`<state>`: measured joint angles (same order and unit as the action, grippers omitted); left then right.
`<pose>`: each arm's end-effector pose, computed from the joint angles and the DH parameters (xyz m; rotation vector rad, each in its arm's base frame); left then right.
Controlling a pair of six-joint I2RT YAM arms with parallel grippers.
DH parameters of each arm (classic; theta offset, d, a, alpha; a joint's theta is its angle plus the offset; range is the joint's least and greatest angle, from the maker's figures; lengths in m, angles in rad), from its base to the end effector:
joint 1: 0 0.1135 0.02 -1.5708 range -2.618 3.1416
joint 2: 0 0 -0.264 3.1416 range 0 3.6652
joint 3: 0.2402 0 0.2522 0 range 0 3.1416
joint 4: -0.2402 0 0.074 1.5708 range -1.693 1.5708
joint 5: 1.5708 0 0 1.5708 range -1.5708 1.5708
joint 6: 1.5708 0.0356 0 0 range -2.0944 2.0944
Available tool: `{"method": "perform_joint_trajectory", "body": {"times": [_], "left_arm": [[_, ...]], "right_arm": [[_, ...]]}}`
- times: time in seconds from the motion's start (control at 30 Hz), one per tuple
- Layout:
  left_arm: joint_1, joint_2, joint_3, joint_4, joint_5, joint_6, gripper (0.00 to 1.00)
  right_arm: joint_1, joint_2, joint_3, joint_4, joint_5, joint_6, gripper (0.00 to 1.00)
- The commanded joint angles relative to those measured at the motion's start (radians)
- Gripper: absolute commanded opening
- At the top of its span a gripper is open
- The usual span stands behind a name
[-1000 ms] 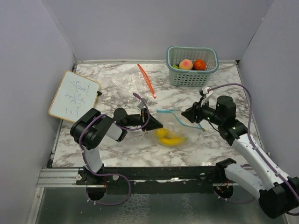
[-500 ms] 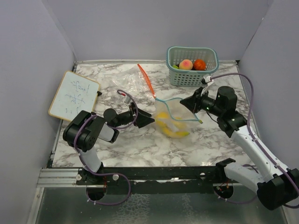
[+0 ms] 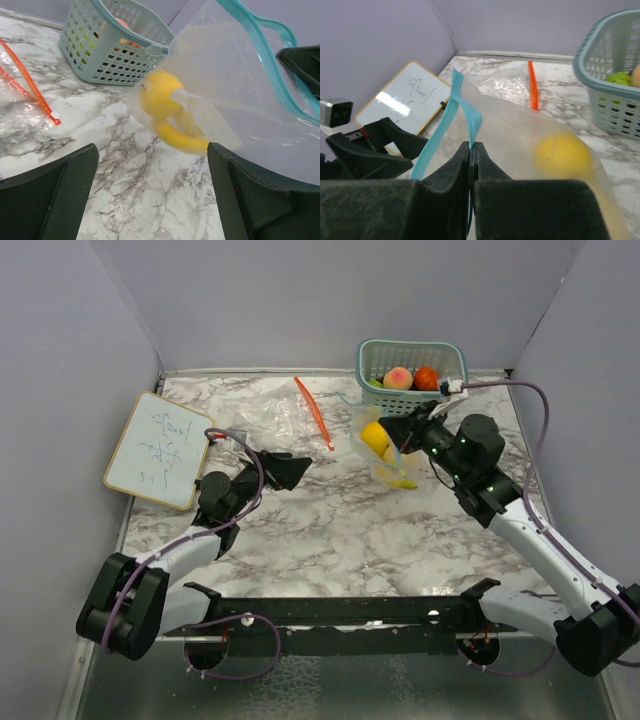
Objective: Open the zip-top bag and remove the fake food
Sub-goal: Open the zipper of the food storage bag at the center of the board.
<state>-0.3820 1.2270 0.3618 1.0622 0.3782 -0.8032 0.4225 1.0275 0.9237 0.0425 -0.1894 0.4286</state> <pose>0.2183 -0.1019 0.2354 0.0281 1.5051 -1.2311 0.2181 0.1054 0.3671 -0.1455 1.6866 0.8005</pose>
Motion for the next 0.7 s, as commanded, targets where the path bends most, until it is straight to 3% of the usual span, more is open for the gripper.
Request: {"method": "perform_joint_trajectory", "body": {"times": [0.0, 0.13, 0.27, 0.47, 0.67], "left_arm": [[-0.005, -0.117, 0.031, -0.291, -0.159, 0.075, 0.94], [-0.004, -0.214, 0.037, -0.449, -0.250, 0.102, 0.97], [0.001, -0.290, 0.023, -0.530, -0.323, 0.093, 0.97], [0.002, -0.383, 0.021, -0.603, -0.381, 0.094, 0.96], [-0.032, -0.293, 0.049, -0.582, -0.370, 0.087, 0.95]], "right_arm": [[0.197, 0.095, 0.088, 0.071, 0.229, -0.005, 0.02], [0.379, 0.256, 0.163, 0.116, 0.338, 0.020, 0.02], [0.424, 0.335, 0.181, 0.153, 0.405, 0.136, 0.02], [0.387, 0.246, 0.027, 0.098, 0.555, 0.150, 0.02], [0.357, 0.140, -0.263, 0.059, 0.570, 0.195, 0.02]]}}
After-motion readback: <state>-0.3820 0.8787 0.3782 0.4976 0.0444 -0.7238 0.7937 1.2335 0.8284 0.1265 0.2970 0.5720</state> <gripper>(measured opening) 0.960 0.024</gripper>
